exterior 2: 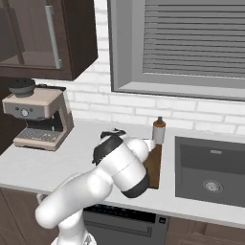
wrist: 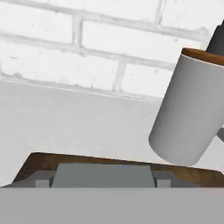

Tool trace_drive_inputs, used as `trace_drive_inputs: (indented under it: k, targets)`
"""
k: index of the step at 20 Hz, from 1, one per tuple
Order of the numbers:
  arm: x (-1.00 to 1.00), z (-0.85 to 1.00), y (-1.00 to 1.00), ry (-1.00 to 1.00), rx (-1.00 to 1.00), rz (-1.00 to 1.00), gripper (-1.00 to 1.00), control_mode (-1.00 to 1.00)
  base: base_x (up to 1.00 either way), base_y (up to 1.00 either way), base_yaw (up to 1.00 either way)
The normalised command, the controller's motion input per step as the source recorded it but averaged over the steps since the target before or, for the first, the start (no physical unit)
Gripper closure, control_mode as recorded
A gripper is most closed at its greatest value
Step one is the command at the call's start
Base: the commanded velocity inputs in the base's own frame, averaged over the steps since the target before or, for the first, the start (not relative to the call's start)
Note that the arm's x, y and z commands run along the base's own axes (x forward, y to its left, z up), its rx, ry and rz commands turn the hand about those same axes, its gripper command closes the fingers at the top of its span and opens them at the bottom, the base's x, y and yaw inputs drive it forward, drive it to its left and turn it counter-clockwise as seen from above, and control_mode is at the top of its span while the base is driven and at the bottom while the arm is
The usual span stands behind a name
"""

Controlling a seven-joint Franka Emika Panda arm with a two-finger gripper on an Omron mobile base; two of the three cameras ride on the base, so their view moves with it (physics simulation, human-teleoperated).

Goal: Pick up the sponge from the counter and clean the cutting board by briefly scrubbing or pressing down on the cutting board. Once finished, release the sponge.

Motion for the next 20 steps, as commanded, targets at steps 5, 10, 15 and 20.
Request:
trace_drive_inputs:
  k: [5,10,15,20]
  targets:
    - [-0.55,-0.37,-0.64,0.05,0.01,-0.10,1.00,-1.00,0.00,0.00,0.00]
    - [-0.72,-0.60,-0.62,0.02,0.00,-0.09,1.00,-1.00,0.00,0.00,0.00]
    - [-1.00,-0.77,-0.36,0.07,0.00,-0.06,1.00,-1.00,0.00,0.00,0.00]
    - [-1.00,-0.75,-0.44,0.05,0.00,-0.05,1.00,-1.00,0.00,0.00,0.00]
